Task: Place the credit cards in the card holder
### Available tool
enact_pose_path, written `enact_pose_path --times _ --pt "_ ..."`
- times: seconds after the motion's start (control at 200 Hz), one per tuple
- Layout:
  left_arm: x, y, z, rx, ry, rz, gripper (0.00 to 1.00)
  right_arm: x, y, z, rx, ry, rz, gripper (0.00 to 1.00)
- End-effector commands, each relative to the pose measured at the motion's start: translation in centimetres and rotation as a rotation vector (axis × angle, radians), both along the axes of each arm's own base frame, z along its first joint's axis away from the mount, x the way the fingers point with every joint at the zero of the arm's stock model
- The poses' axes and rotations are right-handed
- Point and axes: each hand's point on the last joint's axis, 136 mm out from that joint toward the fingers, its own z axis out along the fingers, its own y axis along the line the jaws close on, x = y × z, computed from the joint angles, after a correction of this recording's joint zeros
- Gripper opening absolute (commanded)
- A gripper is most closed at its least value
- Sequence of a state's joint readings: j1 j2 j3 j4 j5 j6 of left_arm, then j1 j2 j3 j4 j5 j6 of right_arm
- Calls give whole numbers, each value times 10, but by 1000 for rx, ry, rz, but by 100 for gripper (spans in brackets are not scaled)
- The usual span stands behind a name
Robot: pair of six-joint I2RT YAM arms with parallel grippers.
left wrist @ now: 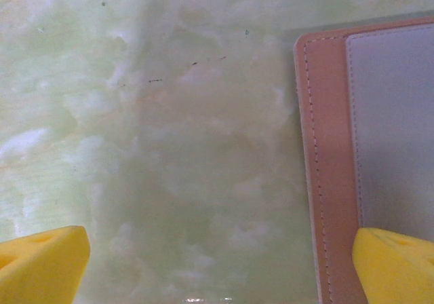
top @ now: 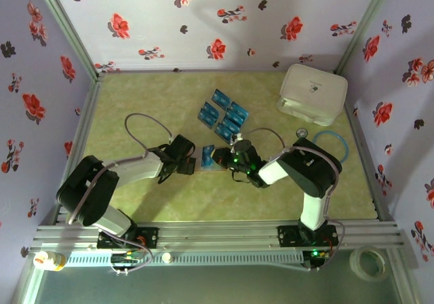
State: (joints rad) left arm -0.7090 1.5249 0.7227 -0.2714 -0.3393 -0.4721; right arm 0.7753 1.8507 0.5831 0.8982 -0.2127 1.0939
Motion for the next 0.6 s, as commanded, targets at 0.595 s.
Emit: enact_pose_path --times 0.595 --pt "-6 12 -2 49 3 15 100 -7 -5 -10 8 11 -33 0"
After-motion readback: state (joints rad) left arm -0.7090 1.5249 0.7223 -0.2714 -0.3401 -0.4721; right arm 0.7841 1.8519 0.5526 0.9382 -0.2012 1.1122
